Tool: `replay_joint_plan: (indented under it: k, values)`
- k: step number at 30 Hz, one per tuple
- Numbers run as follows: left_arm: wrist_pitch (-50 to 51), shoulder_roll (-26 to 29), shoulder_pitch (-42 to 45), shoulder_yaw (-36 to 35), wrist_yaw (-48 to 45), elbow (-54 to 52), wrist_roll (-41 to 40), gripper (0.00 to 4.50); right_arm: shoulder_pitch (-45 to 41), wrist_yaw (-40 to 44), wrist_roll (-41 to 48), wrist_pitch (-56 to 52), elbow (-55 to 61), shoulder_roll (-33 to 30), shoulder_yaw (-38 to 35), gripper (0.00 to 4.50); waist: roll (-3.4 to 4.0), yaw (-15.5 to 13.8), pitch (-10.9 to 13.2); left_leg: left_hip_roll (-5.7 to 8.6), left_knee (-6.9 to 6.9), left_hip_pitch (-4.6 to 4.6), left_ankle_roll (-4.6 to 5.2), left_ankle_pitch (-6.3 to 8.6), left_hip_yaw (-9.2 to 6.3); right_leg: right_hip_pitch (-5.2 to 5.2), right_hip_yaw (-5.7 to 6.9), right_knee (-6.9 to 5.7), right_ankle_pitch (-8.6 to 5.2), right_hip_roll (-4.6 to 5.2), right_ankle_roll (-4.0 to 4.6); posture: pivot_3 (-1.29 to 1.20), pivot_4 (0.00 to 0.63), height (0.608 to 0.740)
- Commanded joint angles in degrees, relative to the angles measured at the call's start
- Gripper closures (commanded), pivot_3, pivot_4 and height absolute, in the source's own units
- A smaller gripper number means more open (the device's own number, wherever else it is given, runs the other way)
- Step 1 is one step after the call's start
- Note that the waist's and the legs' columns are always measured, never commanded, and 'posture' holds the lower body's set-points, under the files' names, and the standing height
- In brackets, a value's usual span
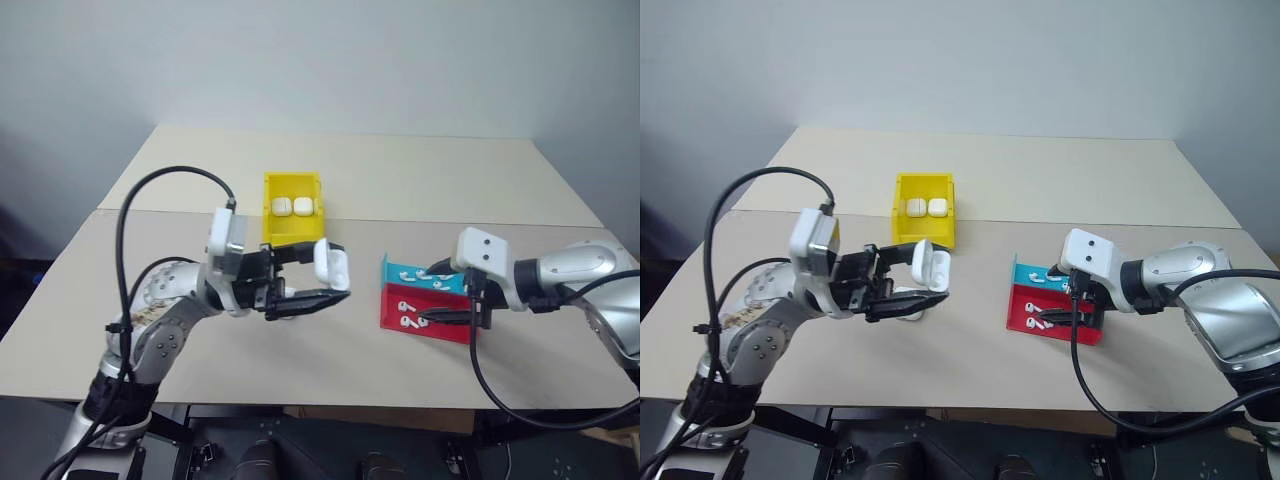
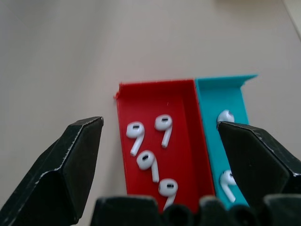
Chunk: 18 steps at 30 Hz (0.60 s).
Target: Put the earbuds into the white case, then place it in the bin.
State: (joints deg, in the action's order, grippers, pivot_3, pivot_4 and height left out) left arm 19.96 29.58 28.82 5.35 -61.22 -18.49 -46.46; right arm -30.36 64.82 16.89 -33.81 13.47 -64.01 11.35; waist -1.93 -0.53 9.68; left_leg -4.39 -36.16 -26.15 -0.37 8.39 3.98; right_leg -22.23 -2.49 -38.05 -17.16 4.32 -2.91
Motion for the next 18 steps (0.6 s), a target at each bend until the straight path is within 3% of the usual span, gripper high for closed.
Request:
replay_joint_plan:
  k: [1, 3, 8, 18]
  values:
    - [-1.71, -2.65, 1.03, 1.13, -0.72, -0.98, 1.91, 1.71, -1.65, 2.20, -4.99, 2.36, -2.40, -1.09, 2.19, 0.51, 0.03, 0.05, -0.01, 0.00, -0.03, 0.00, 0.00, 0.00, 0.00, 0.01, 0.00, 0.00, 0.01, 0.00, -0.01, 0.00, 0.150, 0.740]
    - [-1.72, -4.05, 0.72, 1.47, -0.60, -1.39, 2.52, 1.71, -2.83, 2.32, -7.78, 1.87, -4.11, -0.40, 3.93, 1.12, 0.03, 0.11, -0.01, 0.00, -0.05, 0.00, 0.00, 0.00, -0.01, 0.02, -0.01, -0.01, 0.02, 0.00, -0.02, 0.00, 0.150, 0.740]
    - [-1.14, -6.22, -0.79, 1.79, 0.62, -3.17, 3.20, 1.71, -6.84, 3.35, -14.71, 0.04, -9.58, 1.17, 9.00, 1.12, 0.05, 0.23, -0.02, 0.00, -0.04, 0.00, 0.00, 0.00, -0.03, 0.01, 0.00, 0.00, 0.01, 0.00, -0.03, 0.00, 0.150, 0.740]
    - [-0.19, -7.56, -3.04, 1.32, 2.92, -5.81, 3.01, 1.71, -8.60, 3.88, -19.72, -0.56, -15.24, 6.09, 10.43, 1.12, 0.07, 0.14, -0.02, 0.01, -0.06, 0.00, 0.00, 0.00, -0.05, 0.04, 0.02, -0.01, 0.02, 0.01, -0.03, 0.00, 0.150, 0.740]
